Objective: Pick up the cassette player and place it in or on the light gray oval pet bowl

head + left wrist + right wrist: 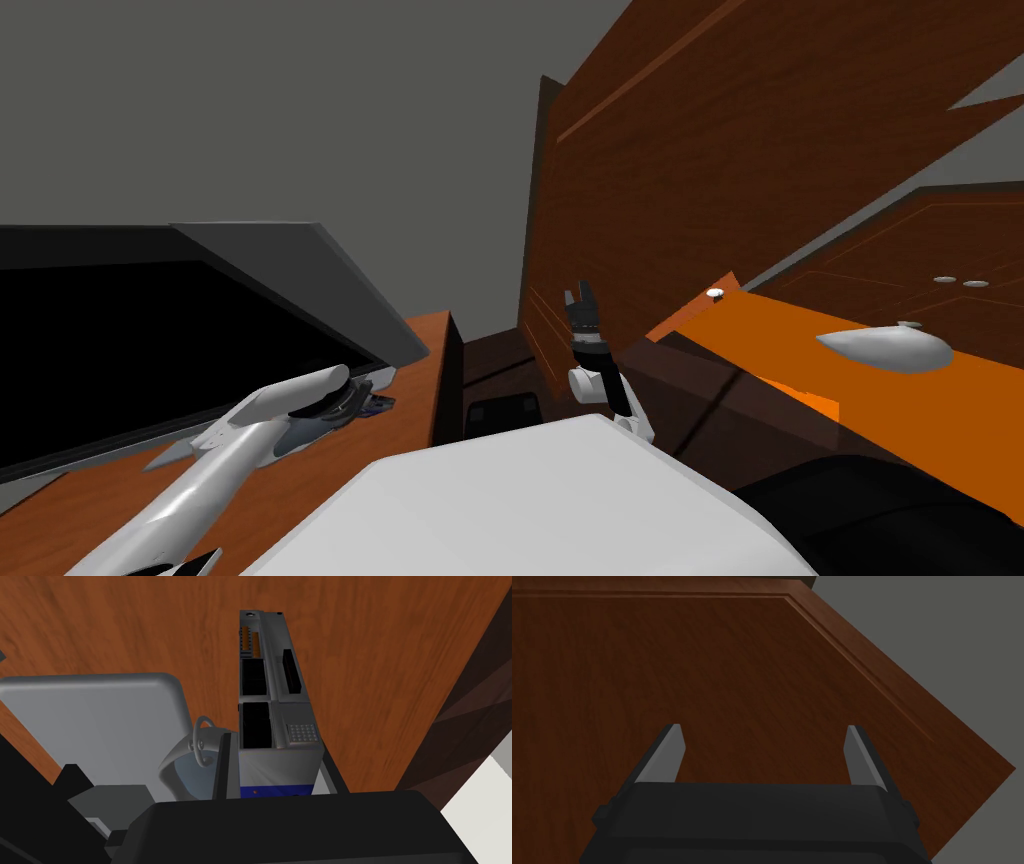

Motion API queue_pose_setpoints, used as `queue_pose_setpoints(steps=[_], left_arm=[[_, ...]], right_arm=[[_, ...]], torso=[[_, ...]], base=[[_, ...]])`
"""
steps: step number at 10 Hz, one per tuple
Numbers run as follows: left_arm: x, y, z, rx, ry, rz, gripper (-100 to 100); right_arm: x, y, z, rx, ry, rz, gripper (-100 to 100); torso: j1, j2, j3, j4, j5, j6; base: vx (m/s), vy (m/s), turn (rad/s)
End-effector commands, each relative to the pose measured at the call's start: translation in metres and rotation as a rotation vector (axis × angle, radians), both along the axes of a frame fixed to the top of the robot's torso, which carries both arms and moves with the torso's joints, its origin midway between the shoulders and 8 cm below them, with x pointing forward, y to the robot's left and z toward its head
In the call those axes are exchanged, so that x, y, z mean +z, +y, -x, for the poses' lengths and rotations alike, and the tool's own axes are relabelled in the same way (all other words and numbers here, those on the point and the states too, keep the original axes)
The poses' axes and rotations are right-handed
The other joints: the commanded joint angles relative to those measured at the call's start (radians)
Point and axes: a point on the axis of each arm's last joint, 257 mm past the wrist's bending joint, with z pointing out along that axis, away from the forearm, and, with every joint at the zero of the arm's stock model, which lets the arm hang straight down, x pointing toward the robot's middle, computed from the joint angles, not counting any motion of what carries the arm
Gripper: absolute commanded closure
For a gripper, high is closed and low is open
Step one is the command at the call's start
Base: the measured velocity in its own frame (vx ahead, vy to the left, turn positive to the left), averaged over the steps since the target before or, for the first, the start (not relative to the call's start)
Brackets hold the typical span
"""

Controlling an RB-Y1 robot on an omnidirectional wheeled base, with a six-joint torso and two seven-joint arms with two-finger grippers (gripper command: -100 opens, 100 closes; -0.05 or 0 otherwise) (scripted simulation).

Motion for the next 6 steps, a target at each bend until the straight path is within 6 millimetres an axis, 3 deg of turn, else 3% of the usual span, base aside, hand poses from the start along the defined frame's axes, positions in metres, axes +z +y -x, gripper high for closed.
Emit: queue_pose_setpoints(steps=[1, 2, 3, 6], left_arm=[[0.005, 0.011, -0.001, 0.039, 0.003, 0.000, 100], [0.014, 0.020, -0.009, 0.058, -0.009, -0.003, 100], [0.009, 0.023, -0.001, 0.075, 0.008, 0.002, 100], [0.025, 0.042, -0.008, 0.128, -0.003, 0.002, 100]], right_arm=[[0.000, 0.000, 0.000, 0.000, 0.000, 0.000, 0], [0.000, 0.000, 0.000, 0.000, 0.000, 0.000, 0], [0.000, 0.000, 0.000, 0.000, 0.000, 0.000, 0], [0.000, 0.000, 0.000, 0.000, 0.000, 0.000, 0]], torso=[[0.000, 0.000, 0.000, 0.000, 0.000, 0.000], [0.001, -0.001, 0.000, 0.000, 0.000, 0.001], [0.002, 0.001, 0.001, 0.001, 0.000, 0.002], [0.001, -0.002, -0.001, -0.001, 0.000, -0.002]], base=[[-0.125, 0.043, -0.208], [-0.187, 0.052, -0.353], [-0.130, 0.035, -0.154], [-0.117, 0.025, -0.185]])
